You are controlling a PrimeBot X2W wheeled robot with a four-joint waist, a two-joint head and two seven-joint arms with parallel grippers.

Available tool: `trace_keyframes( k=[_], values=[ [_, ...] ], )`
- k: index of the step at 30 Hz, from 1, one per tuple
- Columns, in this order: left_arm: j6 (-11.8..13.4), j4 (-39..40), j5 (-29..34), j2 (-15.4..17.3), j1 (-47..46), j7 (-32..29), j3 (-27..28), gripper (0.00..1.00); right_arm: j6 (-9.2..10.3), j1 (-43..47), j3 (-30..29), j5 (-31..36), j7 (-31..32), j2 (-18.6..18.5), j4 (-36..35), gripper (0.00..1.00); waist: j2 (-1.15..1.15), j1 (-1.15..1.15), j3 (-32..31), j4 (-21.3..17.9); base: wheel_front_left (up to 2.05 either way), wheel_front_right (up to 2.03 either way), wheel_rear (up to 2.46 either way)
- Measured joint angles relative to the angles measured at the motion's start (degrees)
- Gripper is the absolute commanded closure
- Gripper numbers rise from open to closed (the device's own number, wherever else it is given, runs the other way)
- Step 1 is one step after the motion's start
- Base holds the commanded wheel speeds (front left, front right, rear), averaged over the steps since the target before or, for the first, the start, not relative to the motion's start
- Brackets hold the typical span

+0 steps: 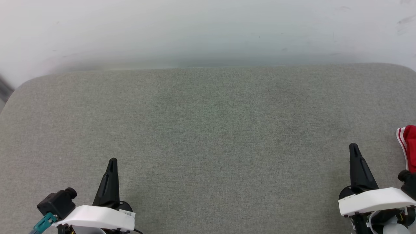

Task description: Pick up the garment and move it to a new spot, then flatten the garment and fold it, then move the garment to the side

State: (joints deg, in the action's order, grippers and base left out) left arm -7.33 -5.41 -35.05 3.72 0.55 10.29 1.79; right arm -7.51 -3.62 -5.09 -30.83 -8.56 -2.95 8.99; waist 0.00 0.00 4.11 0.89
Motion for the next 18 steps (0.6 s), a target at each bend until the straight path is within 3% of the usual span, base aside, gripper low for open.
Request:
trace_keyframes(
  k=[18],
  values=[
    [0.01,-2.09,-15.29,0.73,-1.51,-3.24,-0.01,1.00,0.01,-0.52,-0.34,-15.41,3.68,0.00,1.22,1.00,0.00,0.00,-0.69,-0.15,0.00,0.00,0.00]
  ],
)
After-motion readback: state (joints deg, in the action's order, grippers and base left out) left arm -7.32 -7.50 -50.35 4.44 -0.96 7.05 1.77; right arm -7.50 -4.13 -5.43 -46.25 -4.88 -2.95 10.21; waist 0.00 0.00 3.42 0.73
